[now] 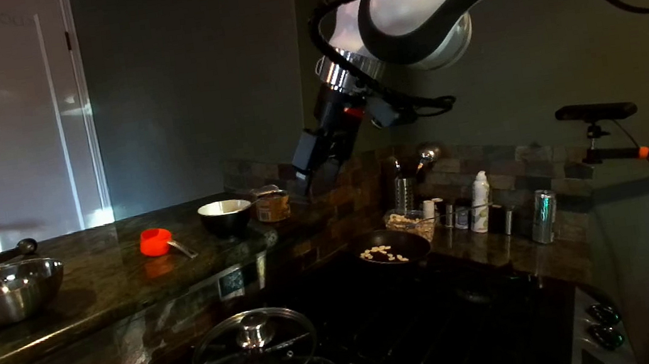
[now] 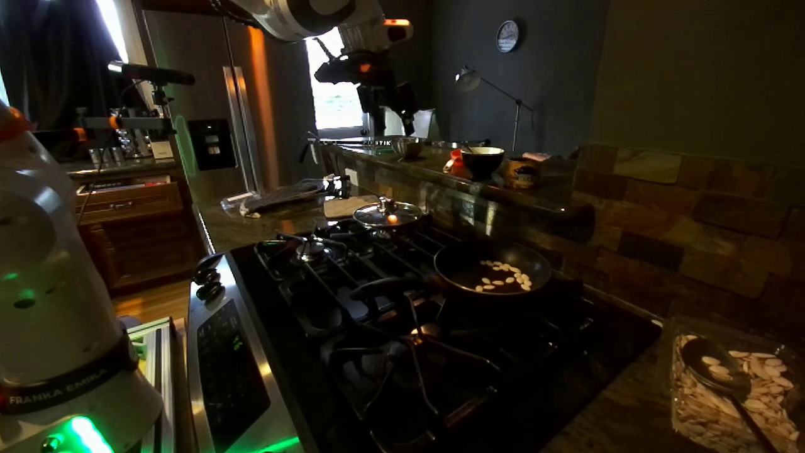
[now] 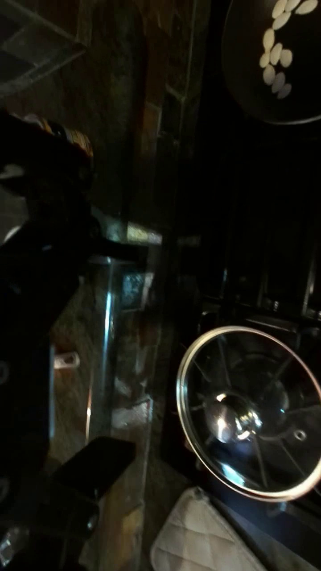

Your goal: Take the black bowl off of the top

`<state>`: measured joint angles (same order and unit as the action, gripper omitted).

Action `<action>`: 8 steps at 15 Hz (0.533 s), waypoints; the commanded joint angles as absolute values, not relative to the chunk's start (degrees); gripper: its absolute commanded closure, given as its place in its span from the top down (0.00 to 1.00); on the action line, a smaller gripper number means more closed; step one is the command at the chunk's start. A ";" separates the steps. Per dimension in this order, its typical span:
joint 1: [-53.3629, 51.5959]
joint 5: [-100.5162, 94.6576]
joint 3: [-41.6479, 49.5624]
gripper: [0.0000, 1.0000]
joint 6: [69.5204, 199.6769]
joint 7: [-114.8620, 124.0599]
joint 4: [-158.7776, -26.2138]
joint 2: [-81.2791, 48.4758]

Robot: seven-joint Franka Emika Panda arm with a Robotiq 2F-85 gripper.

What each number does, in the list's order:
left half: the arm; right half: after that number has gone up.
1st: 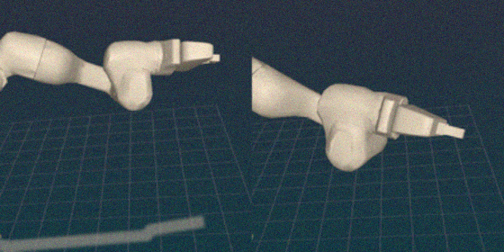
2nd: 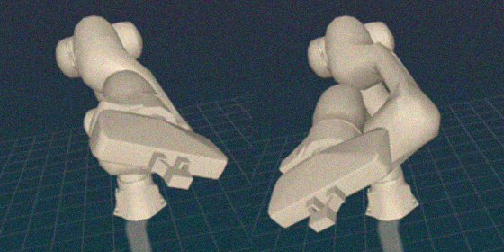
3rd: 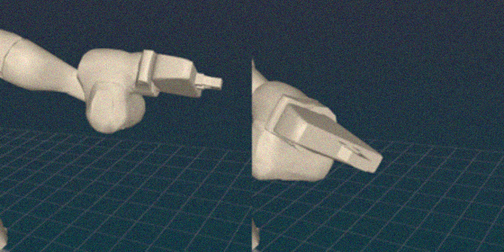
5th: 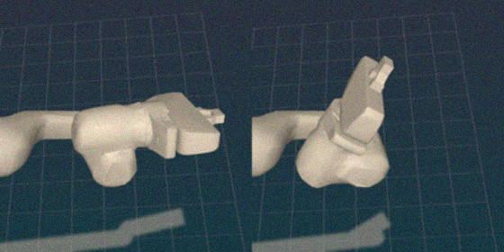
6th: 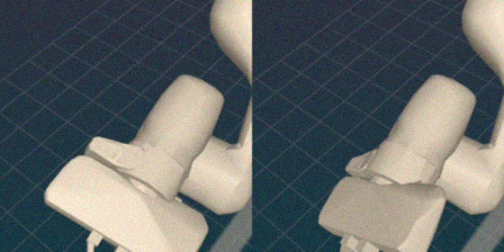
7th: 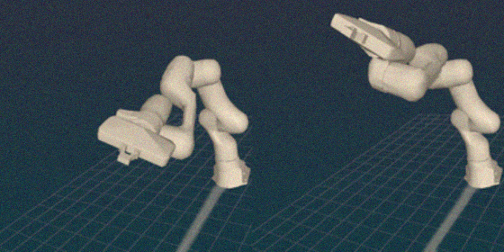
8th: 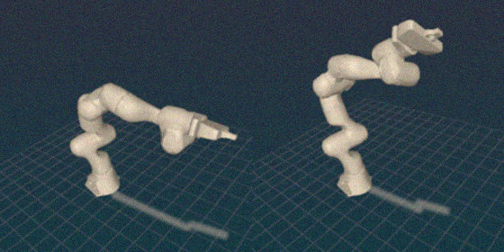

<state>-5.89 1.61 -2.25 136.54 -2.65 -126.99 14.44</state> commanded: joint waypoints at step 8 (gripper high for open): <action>-1.35 4.81 -0.41 1.00 143.08 6.11 -114.63 1.56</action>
<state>-1.65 4.82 -0.12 143.27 6.12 -114.75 1.54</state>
